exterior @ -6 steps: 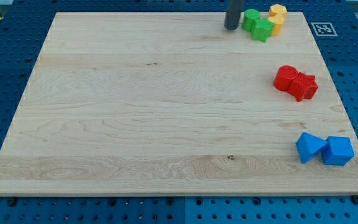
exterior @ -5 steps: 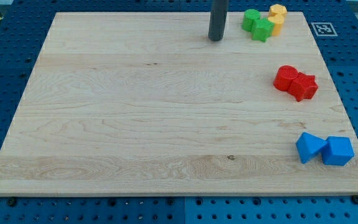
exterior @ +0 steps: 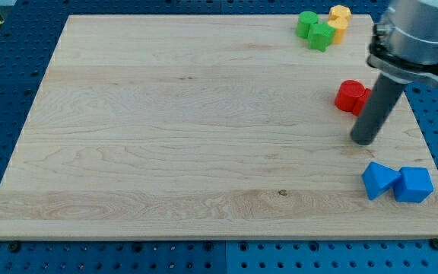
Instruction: Move the red star along with red circle to up
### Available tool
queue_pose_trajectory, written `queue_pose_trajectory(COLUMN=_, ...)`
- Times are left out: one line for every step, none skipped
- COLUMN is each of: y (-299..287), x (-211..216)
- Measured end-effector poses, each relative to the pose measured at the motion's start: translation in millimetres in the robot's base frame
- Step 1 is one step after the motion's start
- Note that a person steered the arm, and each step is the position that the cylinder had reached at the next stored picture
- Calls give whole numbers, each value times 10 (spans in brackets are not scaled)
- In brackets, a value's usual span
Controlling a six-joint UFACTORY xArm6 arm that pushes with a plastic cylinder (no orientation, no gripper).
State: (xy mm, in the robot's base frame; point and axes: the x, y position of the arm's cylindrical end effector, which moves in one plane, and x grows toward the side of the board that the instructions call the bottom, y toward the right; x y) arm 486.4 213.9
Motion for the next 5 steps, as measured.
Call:
queue_pose_trajectory(y=214, x=-36)
queue_pose_trajectory(y=226, x=-138)
queue_pose_trajectory(y=157, x=-279)
queue_pose_trajectory(y=157, x=-449)
queue_pose_trajectory(y=156, x=-622)
